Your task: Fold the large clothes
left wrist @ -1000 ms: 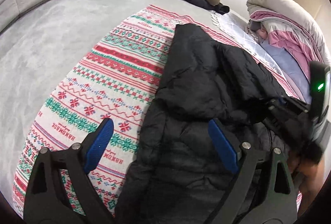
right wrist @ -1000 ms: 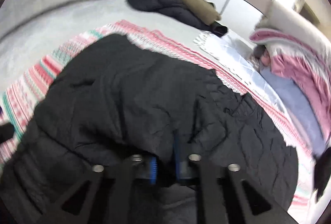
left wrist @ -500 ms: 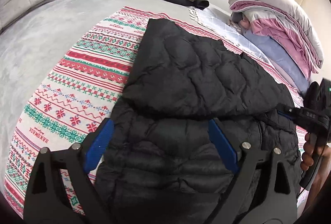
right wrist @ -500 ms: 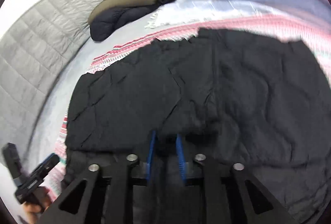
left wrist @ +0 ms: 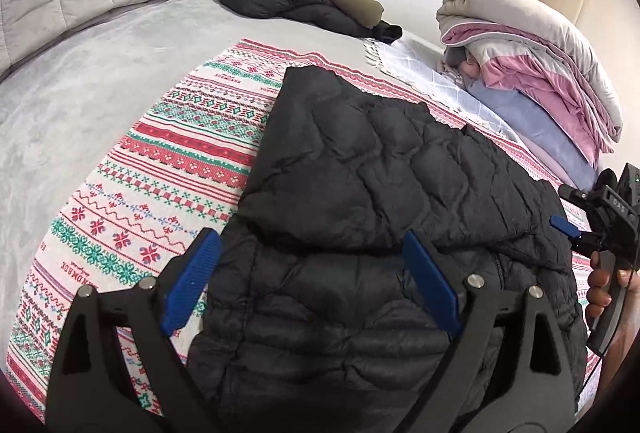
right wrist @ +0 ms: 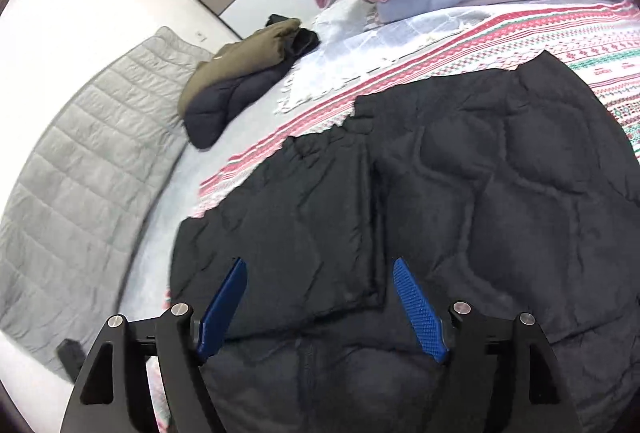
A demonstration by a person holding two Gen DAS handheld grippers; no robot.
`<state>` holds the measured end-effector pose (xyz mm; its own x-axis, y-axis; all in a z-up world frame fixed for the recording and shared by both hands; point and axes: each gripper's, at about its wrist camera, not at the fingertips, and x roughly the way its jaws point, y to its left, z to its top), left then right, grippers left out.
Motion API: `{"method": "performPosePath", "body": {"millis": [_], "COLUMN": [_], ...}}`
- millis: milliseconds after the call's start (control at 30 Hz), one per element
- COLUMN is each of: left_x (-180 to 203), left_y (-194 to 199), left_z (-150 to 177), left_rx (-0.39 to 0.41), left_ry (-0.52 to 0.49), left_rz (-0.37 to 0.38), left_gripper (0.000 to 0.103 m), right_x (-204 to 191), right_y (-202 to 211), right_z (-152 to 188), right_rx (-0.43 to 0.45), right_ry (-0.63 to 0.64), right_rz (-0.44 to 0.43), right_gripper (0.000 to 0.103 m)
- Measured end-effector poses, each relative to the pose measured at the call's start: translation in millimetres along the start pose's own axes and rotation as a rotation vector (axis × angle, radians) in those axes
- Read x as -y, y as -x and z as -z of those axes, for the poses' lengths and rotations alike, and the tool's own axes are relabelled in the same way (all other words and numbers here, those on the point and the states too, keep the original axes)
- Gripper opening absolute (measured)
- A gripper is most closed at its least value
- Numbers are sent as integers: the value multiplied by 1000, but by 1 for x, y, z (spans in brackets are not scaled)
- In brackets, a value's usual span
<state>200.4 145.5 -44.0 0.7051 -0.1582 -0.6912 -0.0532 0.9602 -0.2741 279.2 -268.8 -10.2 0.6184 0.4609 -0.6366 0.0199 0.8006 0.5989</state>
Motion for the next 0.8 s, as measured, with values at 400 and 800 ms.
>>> {"method": "performPosePath", "body": {"millis": [400,800], "left_x": [-3,6], "left_y": [-3,-35], "left_z": [0,11], "left_rx": [80,-17], "left_ry": [78,35], "left_rz": [138,71], "left_gripper": [52,51], "right_x": [-9,1], "right_y": [-52,-27], "right_z": [-1,31], "right_rx": [-66,-37], "right_ry": [84,221], "right_rz": [164,353], "right_gripper": [8,11]}}
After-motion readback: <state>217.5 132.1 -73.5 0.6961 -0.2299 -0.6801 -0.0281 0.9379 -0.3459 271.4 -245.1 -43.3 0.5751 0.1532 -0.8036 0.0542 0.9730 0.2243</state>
